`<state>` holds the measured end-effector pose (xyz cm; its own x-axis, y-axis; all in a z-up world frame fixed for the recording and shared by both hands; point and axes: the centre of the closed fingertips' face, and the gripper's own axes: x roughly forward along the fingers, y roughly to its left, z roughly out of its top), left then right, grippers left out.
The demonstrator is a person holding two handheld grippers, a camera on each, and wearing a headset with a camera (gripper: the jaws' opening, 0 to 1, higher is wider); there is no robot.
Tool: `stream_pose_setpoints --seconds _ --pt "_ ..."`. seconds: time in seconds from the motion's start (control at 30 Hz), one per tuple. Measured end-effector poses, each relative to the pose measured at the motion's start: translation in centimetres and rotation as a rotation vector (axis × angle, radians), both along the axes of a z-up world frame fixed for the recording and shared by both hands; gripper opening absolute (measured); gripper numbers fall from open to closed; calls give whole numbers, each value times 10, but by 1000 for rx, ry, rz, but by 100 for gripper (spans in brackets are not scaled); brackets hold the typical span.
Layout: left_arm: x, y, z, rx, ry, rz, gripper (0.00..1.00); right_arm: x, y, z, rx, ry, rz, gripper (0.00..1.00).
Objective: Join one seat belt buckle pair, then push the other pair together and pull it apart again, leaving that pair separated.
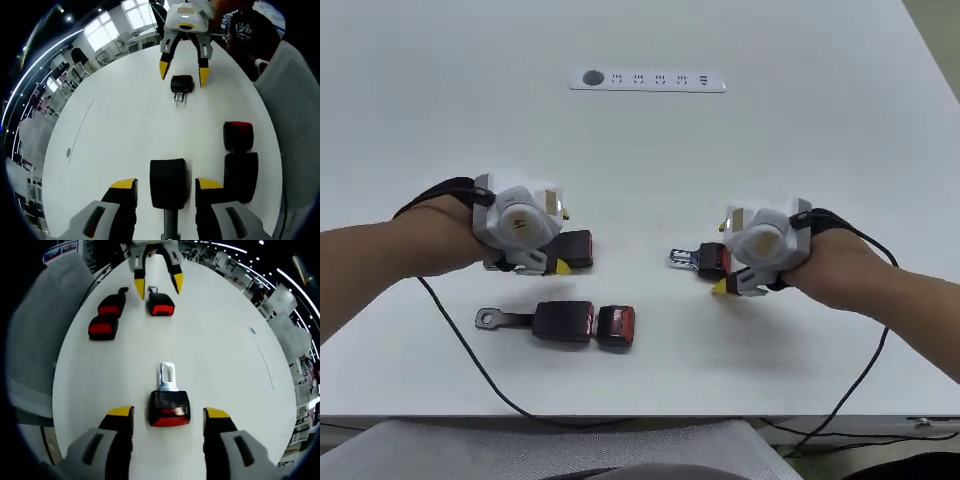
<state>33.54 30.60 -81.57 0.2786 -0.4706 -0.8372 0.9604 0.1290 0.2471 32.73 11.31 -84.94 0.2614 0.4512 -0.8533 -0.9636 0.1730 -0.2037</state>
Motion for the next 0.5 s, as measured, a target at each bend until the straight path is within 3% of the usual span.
stream_pose_setpoints --seconds 0.1,0.2,0.37,0.43,0.5 --pt "-5 6 13 -32 -42 23 49 -8 6 14 52 -14 -31 61" --pt "-13 16 31 -123 -44 118 52 -23 15 31 117 -23 -63 63" --pt "-41 42 41 -146 -44 172 58 -42 21 48 196 -29 -114 68" --pt "-50 50 44 -177 -40 224 61 -49 20 54 243 -23 -169 68" --pt "-58 56 48 -206 -35 275 64 -60 19 56 253 -15 -181 69"
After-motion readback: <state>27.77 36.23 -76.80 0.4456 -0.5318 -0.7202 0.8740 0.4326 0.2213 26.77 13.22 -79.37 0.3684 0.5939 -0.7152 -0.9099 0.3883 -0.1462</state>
